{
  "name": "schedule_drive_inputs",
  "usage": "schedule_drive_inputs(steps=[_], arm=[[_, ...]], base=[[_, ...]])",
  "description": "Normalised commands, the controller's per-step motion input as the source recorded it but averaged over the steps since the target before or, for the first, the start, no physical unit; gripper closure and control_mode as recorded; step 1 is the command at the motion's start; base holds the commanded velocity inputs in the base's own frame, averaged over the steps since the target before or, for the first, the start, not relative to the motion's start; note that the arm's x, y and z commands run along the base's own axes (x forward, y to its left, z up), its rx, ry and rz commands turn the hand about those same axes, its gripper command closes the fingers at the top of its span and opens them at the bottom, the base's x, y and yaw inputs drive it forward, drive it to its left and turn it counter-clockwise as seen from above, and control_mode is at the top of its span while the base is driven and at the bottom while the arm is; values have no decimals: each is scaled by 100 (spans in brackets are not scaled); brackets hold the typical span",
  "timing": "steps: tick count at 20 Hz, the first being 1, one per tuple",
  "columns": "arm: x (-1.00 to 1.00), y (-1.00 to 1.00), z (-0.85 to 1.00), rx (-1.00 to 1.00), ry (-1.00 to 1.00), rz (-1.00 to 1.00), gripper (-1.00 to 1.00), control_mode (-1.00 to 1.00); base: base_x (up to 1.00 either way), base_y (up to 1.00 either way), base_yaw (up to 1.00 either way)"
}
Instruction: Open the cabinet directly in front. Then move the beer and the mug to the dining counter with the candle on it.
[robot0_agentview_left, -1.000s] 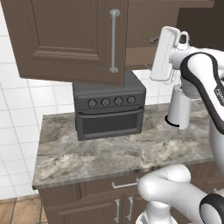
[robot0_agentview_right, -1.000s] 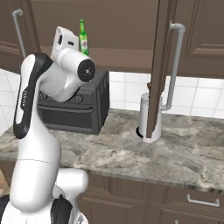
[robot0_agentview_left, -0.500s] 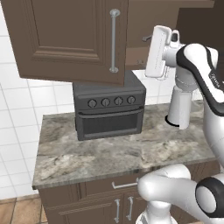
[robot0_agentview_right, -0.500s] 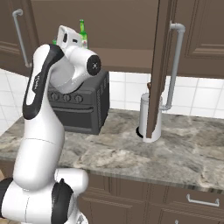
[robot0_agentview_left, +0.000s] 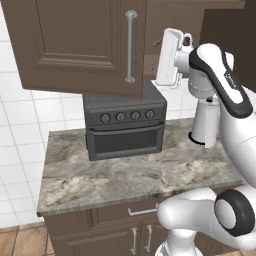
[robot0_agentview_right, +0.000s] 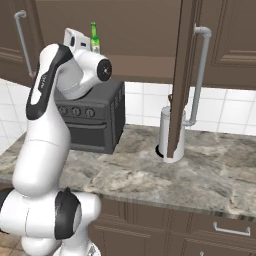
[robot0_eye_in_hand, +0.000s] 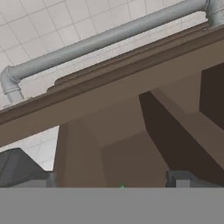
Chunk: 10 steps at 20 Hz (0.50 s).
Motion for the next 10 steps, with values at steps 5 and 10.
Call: schedule_drive_inputs(steps=[5, 10], arm=[[0, 47, 0, 0, -2, 5, -100, -100], [11, 26, -1, 0, 0, 6, -100, -100]], base=[[0, 0, 0], [0, 0, 0]])
